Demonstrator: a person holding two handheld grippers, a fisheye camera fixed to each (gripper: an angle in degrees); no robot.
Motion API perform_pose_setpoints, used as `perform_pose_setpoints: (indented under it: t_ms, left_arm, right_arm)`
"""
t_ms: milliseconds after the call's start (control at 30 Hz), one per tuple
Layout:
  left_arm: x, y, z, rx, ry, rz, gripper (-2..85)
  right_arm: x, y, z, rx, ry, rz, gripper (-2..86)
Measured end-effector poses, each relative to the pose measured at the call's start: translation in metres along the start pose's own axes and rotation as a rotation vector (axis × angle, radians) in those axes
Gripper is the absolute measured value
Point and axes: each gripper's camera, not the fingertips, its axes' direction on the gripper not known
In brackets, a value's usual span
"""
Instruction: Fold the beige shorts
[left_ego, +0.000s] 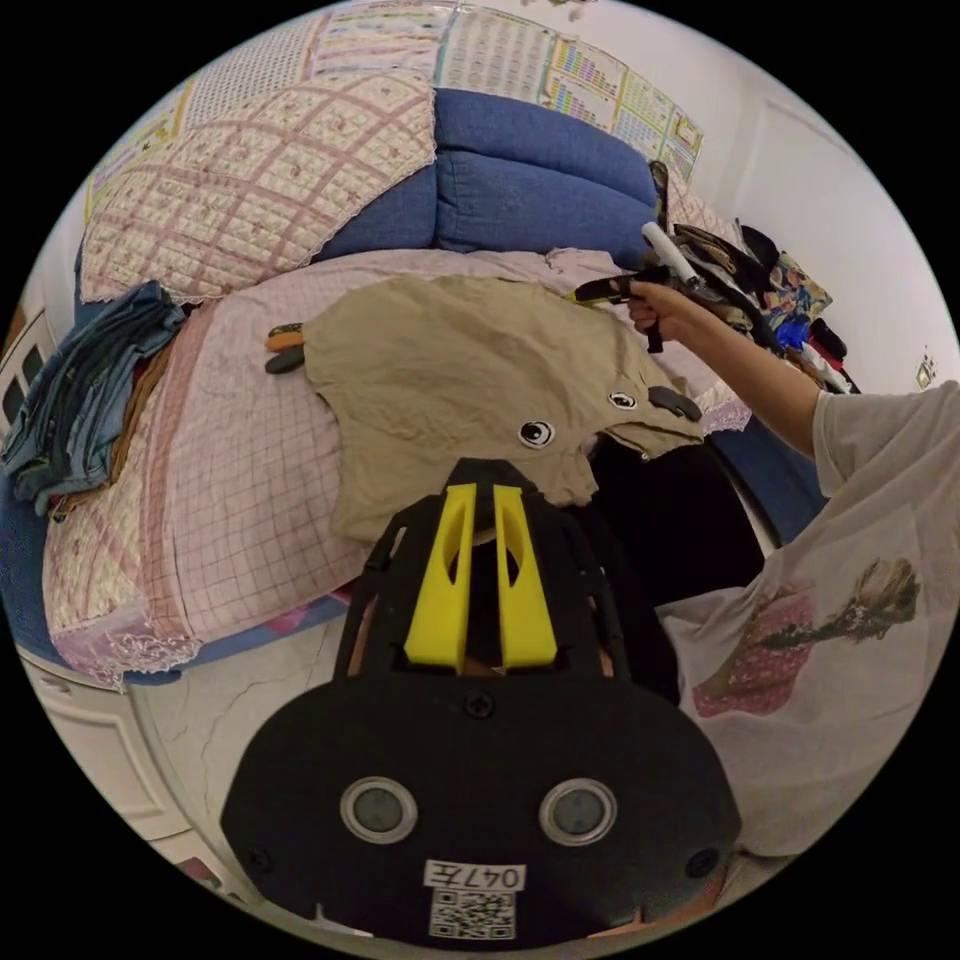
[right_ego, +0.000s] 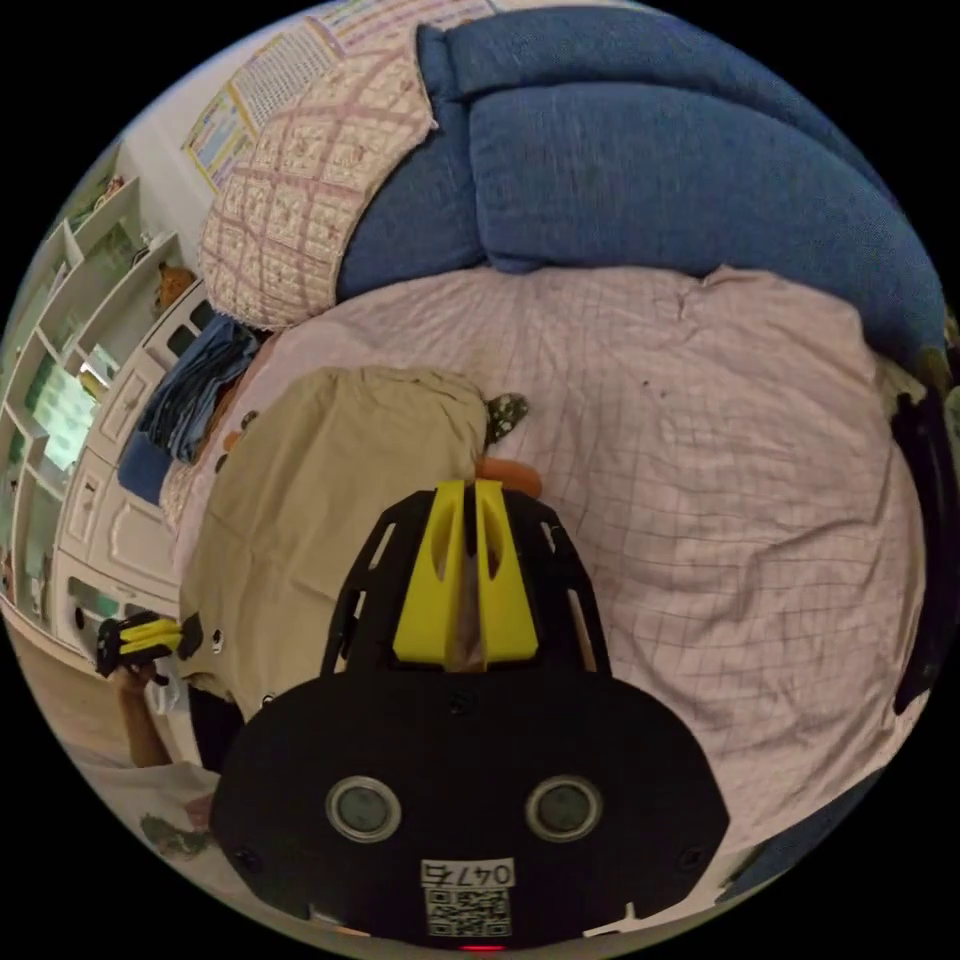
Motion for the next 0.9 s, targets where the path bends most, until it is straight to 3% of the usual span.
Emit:
perform_pose_setpoints:
  t_ms: [100, 233, 400, 500, 700, 900]
  left_arm:
    - [-0.008, -0.005, -0.007, -0.008, 0.022, -0.012, 1.1]
    - [-0.019, -0.014, -0.018, 0.0, 0.045, -0.031, 1.1]
    - [-0.025, -0.02, -0.052, 0.063, 0.031, -0.037, 1.4]
    - [-0.035, -0.017, -0.071, 0.106, 0.047, -0.071, 1.8]
    - [-0.047, -0.006, -0.097, 0.163, -0.03, -0.105, 3.6]
    - [-0.058, -0.002, -0.099, 0.169, -0.041, -0.201, 4.7]
  right_arm:
    - [-0.012, 0.02, -0.014, 0.114, 0.144, -0.031, 0.0]
    - [-0.012, 0.031, 0.015, -0.005, 0.198, -0.035, 1.0]
    - [0.01, 0.064, -0.035, 0.199, 0.058, 0.1, 4.1]
    - [0.016, 0.106, -0.065, 0.26, -0.019, 0.054, 3.7]
    - [0.0, 0.211, -0.082, 0.19, -0.122, -0.196, 4.1]
    - [-0.001, 0.265, -0.065, 0.113, -0.196, -0.086, 6.5]
